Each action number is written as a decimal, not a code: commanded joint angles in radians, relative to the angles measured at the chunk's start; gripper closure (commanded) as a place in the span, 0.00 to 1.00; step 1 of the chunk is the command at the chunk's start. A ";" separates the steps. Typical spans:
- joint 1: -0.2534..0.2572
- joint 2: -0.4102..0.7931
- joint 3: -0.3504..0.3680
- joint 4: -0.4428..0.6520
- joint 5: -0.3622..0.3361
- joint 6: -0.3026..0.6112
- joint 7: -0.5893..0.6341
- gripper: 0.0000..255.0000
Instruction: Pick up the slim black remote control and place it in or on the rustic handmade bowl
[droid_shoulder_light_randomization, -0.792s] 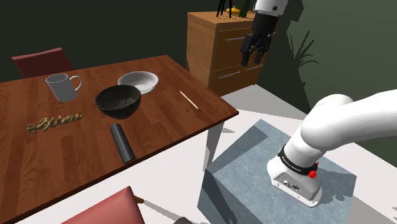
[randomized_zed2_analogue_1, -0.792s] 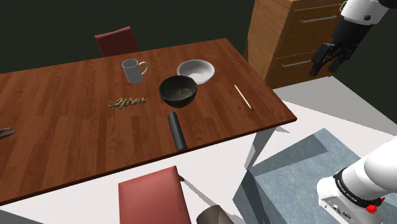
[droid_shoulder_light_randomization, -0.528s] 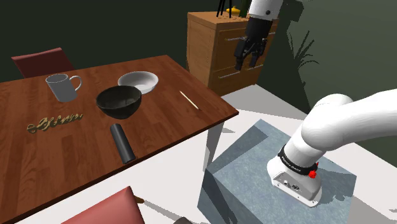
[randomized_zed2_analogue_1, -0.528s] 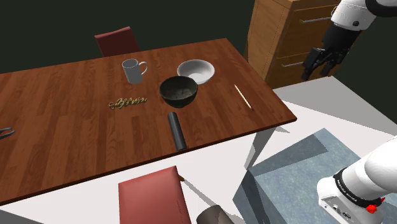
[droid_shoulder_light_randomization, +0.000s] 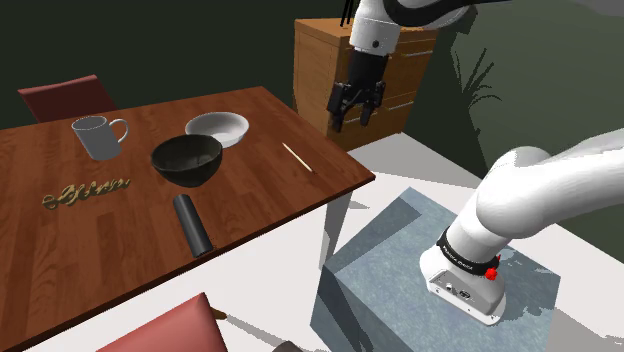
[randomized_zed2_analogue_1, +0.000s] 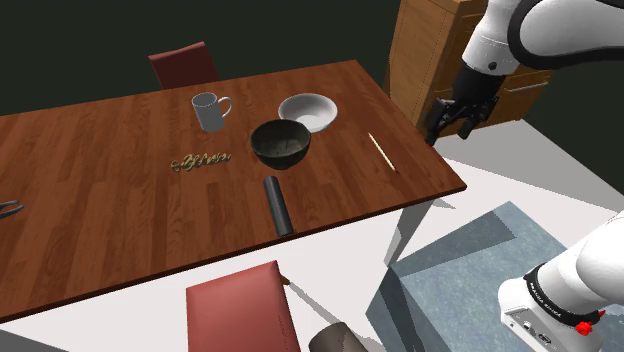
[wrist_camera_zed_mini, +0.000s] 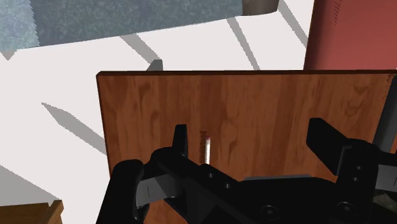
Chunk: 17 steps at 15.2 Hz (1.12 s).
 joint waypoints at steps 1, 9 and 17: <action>0.012 0.046 0.046 0.006 0.021 0.051 0.048 0.00; 0.035 0.264 0.223 0.089 0.045 0.225 0.249 0.00; 0.034 0.557 0.382 0.256 -0.076 0.365 0.501 0.00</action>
